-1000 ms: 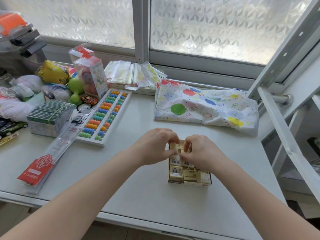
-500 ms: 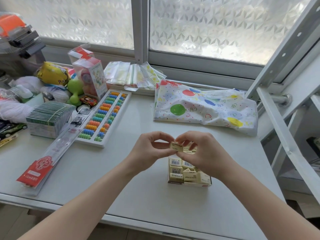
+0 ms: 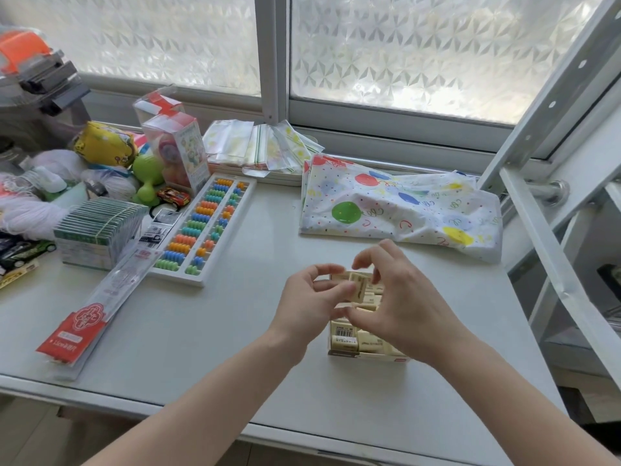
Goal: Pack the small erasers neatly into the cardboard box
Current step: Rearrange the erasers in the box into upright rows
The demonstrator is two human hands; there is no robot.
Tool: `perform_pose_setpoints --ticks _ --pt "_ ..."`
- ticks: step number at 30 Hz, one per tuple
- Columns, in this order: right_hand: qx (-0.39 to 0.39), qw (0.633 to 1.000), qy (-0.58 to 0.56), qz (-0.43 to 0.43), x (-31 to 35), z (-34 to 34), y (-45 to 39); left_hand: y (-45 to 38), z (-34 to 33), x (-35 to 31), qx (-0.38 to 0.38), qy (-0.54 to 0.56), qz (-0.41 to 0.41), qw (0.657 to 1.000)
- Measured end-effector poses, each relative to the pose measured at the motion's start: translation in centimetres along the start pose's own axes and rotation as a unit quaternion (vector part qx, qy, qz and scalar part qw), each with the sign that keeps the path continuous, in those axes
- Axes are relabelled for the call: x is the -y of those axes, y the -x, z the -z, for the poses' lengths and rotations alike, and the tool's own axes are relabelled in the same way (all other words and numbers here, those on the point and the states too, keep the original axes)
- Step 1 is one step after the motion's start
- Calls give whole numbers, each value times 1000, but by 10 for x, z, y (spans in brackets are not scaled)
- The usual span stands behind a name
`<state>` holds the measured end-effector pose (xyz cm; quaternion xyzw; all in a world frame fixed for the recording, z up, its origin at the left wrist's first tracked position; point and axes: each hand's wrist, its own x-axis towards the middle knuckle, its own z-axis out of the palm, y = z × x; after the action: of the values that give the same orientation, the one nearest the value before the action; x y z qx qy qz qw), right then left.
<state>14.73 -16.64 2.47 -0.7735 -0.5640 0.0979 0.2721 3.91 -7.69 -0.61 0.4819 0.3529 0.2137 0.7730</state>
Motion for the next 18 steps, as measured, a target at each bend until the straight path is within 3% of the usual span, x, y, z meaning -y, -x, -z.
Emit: perform_pose_setpoints --ticks 5,8,10,12,14,16,18 --pt "120 989 67 57 -2 18 -6 -2 5 -1 53 -129 -23 990" --pt "124 988 75 63 -4 18 -8 -4 8 -3 56 -141 -36 988" --pt "89 993 64 43 -10 17 -11 -6 13 -4 11 -163 -79 983" --pt "33 999 12 -12 -19 14 -15 -9 20 -3 -39 -262 -153 952" --pt "4 997 -40 -60 -25 9 -19 -11 28 2 -32 -381 -207 901" --pt "20 996 -44 -78 -27 0 -22 -13 32 9 -2 -456 -232 859" --pt "48 995 -41 -82 -25 -10 -24 -14 34 15 13 -478 -245 844"
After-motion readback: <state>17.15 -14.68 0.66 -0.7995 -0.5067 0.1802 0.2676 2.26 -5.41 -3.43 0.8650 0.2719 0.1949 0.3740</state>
